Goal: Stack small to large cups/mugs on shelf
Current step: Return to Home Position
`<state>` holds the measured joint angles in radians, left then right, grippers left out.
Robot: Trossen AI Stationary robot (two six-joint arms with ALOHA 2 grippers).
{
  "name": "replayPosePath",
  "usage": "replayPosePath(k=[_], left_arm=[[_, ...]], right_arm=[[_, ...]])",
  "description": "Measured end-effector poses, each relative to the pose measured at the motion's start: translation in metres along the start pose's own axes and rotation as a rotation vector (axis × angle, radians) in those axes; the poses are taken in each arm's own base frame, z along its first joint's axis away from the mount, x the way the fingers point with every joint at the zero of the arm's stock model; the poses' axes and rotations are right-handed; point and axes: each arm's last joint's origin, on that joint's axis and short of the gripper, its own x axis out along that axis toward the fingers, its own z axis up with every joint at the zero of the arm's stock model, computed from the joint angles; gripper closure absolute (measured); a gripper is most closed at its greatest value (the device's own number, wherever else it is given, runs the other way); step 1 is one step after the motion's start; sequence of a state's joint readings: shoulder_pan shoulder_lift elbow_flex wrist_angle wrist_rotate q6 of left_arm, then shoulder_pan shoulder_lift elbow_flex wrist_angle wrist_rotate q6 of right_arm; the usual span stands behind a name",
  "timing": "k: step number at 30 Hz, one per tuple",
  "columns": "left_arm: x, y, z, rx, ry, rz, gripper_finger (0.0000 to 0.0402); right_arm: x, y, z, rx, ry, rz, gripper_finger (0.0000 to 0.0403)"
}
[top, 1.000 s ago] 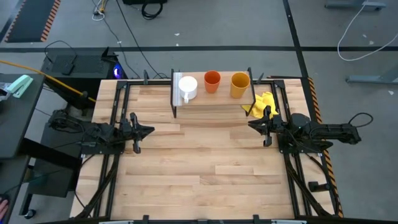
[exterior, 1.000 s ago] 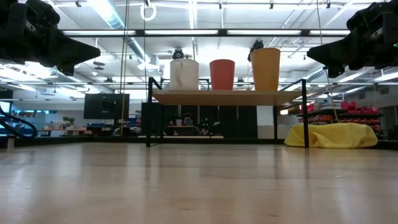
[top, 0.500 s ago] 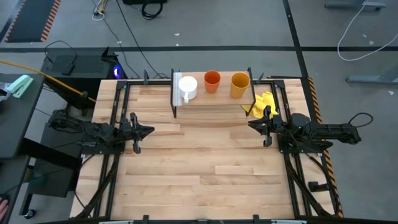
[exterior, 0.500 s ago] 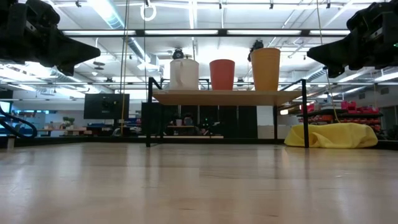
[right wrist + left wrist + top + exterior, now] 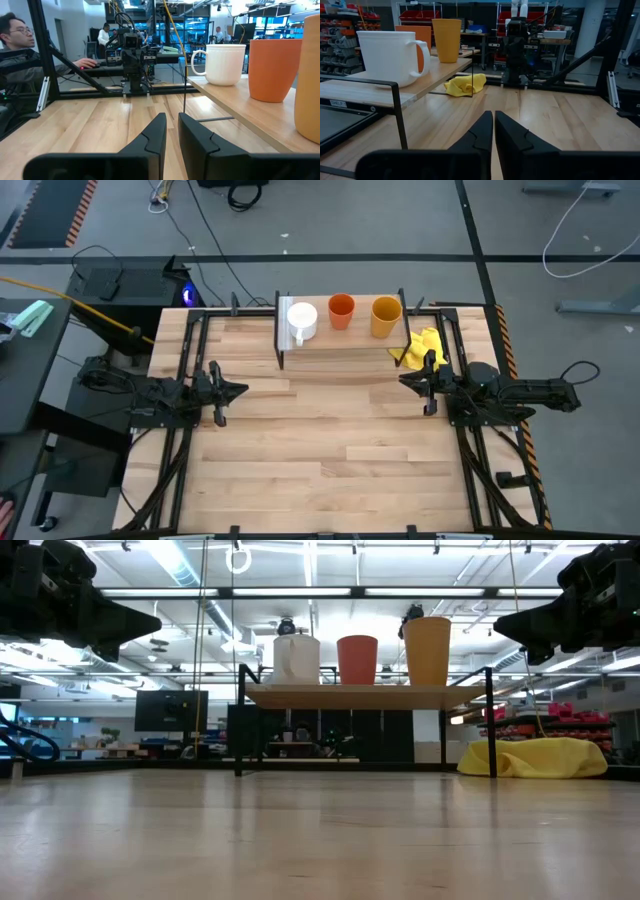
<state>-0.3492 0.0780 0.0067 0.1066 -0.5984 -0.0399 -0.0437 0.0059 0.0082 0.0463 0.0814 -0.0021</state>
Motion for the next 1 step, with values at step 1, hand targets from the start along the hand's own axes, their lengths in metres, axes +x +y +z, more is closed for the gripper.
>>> replayPosePath(k=[1], left_arm=[[0.0, 0.0, 0.0, -0.001, 0.0, 0.001, 0.0375]], right_arm=[[0.0, 0.0, 0.0, 0.0, 0.0, 0.0, 0.0345]])
